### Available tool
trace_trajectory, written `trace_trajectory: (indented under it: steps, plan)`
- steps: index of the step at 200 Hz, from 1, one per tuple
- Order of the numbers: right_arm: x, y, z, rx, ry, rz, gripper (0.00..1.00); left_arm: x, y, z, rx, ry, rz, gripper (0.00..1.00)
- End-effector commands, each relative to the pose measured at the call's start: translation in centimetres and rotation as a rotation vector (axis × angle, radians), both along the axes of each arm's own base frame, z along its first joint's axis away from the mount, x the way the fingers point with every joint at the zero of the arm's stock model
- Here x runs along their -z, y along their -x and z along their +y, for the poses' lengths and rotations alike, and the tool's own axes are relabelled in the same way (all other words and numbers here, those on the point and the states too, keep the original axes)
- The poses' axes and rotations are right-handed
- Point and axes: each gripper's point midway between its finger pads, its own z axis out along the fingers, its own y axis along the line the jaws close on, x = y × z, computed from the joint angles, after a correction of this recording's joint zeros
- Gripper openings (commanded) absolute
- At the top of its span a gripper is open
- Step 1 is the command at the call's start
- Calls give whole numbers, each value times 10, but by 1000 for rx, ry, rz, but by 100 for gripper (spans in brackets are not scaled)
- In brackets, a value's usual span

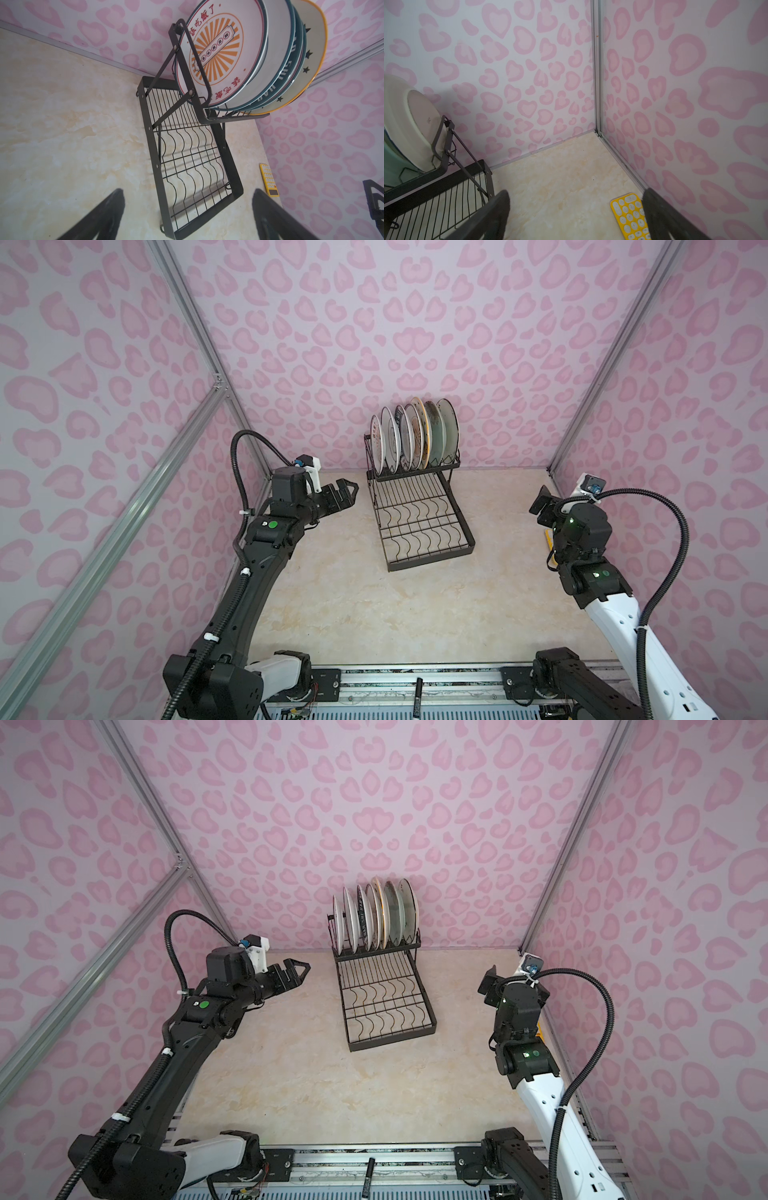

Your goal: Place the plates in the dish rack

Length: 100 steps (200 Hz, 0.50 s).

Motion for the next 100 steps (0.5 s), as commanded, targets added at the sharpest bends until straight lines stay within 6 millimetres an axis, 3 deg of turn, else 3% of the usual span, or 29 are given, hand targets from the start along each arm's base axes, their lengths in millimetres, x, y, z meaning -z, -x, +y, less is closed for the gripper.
trace_trajectory:
  steps: [1, 26, 54, 78, 100]
  plan:
    - [9, -3, -3, -26, 2, 29, 98, -11, -1, 12, -37, -61, -44, 98]
    - [23, -12, -14, -32, -9, 44, 98, -13, 0, 22, -57, -129, -90, 98]
    - [43, -20, -20, -86, -38, 76, 98, -9, 2, 47, -166, -222, -198, 98]
    - [67, -20, -28, -76, -77, 61, 98, -5, 16, 71, -271, -299, -339, 97]
    - [87, -19, -33, -77, -116, 25, 98, 12, 33, 89, -351, -371, -444, 97]
